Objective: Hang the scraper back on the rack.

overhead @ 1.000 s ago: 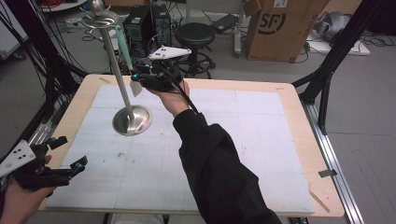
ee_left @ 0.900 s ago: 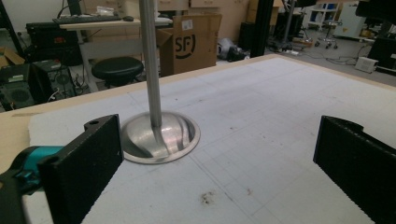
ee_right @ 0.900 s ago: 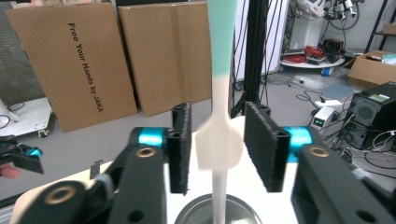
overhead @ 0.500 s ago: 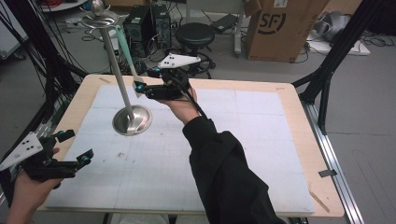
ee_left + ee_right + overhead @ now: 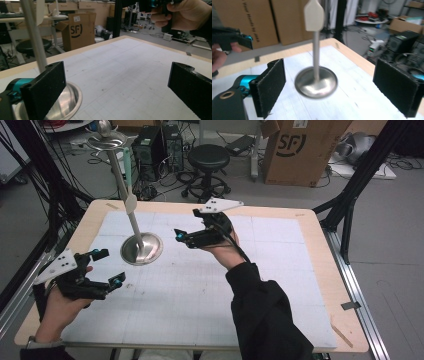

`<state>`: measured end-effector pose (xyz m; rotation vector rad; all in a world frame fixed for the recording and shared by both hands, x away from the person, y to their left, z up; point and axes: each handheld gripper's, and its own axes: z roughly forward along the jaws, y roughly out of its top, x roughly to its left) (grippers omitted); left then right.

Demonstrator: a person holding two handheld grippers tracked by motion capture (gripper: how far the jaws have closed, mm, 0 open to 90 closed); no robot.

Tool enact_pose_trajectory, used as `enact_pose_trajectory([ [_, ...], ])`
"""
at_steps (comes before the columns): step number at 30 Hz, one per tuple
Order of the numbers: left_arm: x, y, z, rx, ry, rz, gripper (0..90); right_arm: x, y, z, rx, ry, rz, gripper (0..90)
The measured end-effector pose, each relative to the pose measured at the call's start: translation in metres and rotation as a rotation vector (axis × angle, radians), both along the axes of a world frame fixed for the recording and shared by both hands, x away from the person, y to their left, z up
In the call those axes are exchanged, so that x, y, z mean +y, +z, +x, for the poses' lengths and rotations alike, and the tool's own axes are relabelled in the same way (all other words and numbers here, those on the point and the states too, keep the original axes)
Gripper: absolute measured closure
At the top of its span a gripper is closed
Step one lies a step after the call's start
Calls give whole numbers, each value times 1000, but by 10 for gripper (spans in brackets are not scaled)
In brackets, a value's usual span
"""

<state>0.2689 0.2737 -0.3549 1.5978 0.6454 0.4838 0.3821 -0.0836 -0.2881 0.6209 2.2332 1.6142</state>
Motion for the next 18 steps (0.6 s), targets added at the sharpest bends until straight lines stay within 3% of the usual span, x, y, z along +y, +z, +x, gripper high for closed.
enact_pose_trajectory([
  [3, -8, 0, 7, 5, -35, -25, 21, -19, -7, -7, 6, -20, -1, 5],
  [14, -13, -12, 23, 42, -18, -18, 21, -82, -45, -28, 38, -86, 39, 5],
  [18, -12, -18, 25, 61, -1, -5, 21, -102, -60, -37, 15, -138, 18, 4],
])
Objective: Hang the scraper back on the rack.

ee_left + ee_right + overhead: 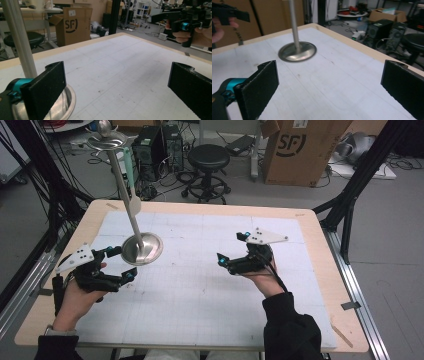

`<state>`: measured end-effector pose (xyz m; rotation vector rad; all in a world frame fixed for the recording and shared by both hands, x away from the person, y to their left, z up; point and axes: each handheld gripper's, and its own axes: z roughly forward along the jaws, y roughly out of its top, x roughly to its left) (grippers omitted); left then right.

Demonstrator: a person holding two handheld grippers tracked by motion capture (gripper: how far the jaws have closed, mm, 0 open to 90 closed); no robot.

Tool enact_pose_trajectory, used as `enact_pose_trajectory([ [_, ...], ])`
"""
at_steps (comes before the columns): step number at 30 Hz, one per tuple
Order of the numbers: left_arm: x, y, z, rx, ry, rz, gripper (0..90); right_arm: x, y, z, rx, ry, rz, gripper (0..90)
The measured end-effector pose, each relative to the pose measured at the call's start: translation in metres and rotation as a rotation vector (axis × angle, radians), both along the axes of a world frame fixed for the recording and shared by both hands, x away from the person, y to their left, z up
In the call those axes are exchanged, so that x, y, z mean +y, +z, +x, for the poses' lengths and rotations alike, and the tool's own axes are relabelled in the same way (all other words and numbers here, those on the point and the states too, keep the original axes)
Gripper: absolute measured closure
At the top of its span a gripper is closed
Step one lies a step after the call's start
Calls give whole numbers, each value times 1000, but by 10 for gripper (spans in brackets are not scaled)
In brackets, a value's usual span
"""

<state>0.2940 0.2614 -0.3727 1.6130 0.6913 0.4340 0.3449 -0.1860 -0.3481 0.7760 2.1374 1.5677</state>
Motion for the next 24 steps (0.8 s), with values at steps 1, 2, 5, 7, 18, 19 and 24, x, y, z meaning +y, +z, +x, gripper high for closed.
enact_pose_trajectory([
  [1, 0, -1, 1, 3, 2, 12, 21, -5, -4, -2, 3, -9, 2, 5],
  [2, 0, -1, 1, 7, 4, 18, 21, -11, -9, -4, 3, -24, 1, 5],
  [5, -1, -1, 1, 2, 3, 20, 21, -28, -23, -12, 11, -54, 6, 5],
  [7, 0, -1, 1, 3, 8, 22, 21, -39, -30, -17, 29, -67, 3, 5],
  [18, 3, -3, 4, 0, 31, 35, 21, -100, -48, -42, 68, -97, 21, 5],
  [19, 3, -3, 4, -1, 35, 34, 21, -106, -48, -44, 60, -107, 23, 5],
  [24, 3, -6, 7, 3, 46, 64, 21, -139, -52, -55, 69, -152, 52, 5],
])
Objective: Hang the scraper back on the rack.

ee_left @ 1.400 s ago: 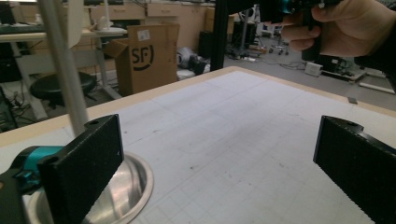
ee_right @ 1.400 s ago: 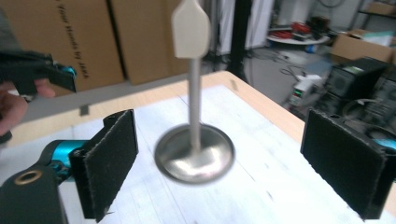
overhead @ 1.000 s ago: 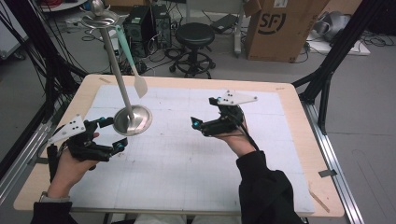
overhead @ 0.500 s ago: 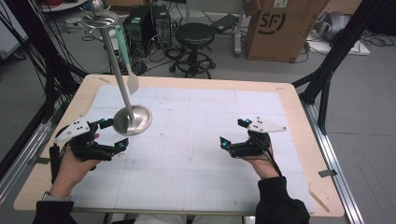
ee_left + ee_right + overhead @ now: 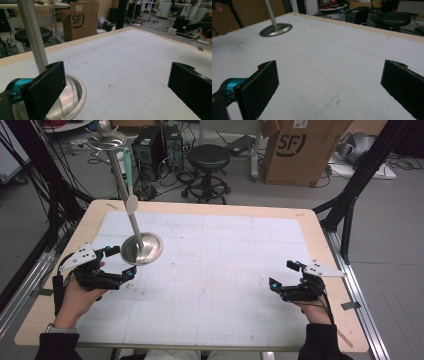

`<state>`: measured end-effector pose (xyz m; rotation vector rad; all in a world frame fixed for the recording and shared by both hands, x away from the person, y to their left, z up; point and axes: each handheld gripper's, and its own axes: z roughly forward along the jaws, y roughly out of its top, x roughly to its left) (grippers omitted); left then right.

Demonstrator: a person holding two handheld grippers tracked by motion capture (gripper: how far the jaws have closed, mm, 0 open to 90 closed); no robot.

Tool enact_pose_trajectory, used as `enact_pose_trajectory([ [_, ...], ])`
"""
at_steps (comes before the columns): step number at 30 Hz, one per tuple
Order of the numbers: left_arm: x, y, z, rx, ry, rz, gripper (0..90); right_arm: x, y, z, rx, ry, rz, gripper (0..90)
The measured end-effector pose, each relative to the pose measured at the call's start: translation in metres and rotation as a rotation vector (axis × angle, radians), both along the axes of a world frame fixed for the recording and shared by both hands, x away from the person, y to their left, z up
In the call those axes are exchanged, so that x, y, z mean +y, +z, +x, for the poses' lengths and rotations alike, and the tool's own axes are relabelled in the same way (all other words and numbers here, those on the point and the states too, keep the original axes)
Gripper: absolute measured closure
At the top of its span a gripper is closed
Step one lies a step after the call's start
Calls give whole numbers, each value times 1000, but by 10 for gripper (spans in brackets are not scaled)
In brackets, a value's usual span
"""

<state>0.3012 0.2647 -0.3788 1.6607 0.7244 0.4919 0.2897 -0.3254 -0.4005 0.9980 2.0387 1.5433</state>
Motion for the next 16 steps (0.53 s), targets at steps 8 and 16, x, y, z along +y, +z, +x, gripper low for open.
enact_pose_trajectory([
  [8, -4, -6, 4, 20, -1, 38, 21, -44, -7, -9, -24, -82, 100, 5],
  [16, 1, -12, 5, 24, 10, 6, 21, -32, 14, -14, -71, -48, 62, 5],
])
